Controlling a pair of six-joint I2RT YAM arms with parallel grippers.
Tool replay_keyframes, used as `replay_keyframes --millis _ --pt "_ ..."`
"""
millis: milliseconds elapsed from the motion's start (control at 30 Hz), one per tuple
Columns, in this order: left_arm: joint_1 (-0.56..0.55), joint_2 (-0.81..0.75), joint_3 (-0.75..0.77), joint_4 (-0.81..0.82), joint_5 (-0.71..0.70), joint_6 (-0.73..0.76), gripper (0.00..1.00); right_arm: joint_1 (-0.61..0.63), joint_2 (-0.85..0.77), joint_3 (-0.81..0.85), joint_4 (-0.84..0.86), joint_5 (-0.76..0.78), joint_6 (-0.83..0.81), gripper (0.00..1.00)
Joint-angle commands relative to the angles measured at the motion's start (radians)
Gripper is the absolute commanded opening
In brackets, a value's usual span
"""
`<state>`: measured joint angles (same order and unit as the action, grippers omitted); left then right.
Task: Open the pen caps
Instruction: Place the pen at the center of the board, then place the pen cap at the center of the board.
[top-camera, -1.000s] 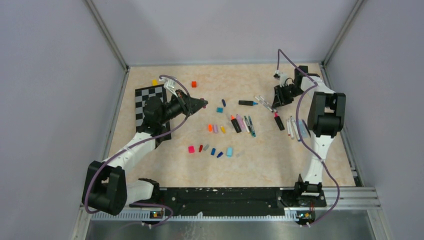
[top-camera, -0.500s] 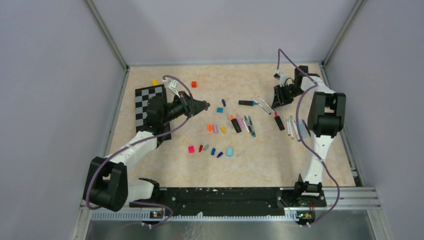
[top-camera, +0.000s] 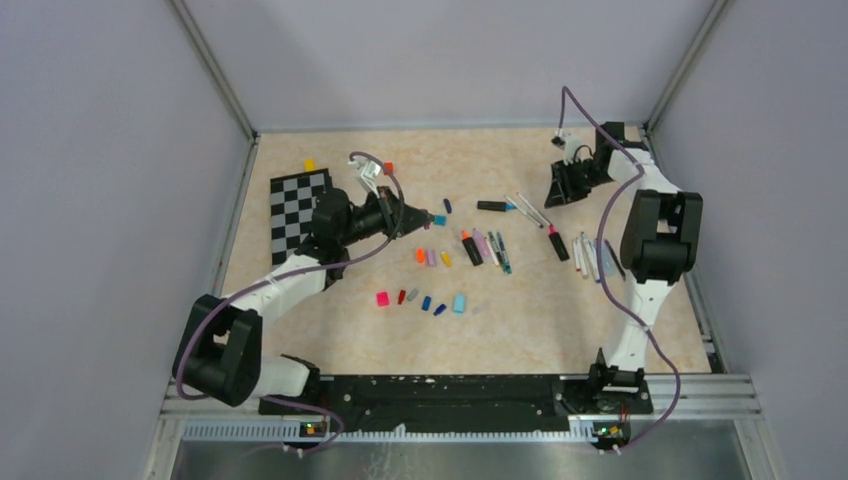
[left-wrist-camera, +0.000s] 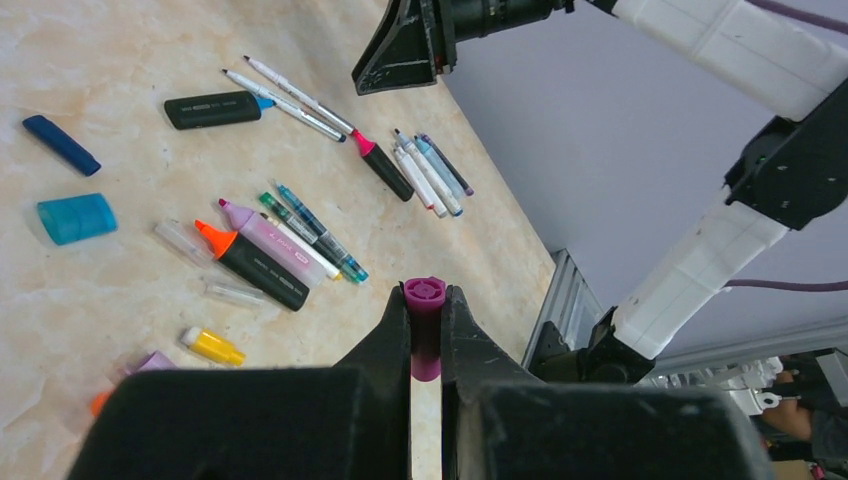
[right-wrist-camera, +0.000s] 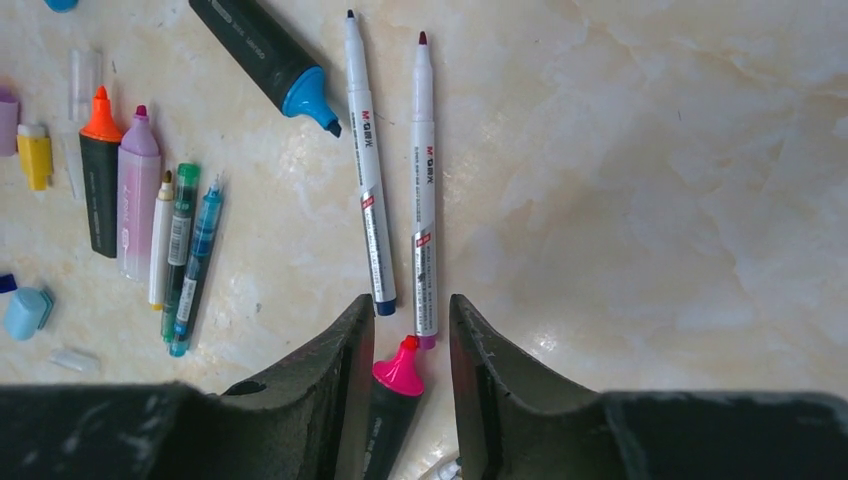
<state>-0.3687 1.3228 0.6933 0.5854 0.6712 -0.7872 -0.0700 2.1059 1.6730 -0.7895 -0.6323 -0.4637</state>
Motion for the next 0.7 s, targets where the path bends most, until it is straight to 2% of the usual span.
replay_keyframes --millis 0,300,533,667 --pt "-0.051 0.053 0.098 -0.078 -0.054 0.09 0.0 -0.001 -0.102 -0.044 0.027 -0.031 -0.017 0.33" --pt "-0.175 0.258 0.384 -0.424 -0.293 0.281 0.0 -0.021 -0.273 -0.251 0.11 -0.158 -0.014 0.33" --pt "-0.2 0.504 0.647 -0.665 -0.507 0.284 0.0 -0.054 -0.444 -0.414 0.18 -0.252 0.007 0.33" --pt "-0.216 0.659 0.888 -0.842 -0.611 0.276 0.0 -0.08 -0.522 -0.476 0.231 -0.292 0.036 0.33"
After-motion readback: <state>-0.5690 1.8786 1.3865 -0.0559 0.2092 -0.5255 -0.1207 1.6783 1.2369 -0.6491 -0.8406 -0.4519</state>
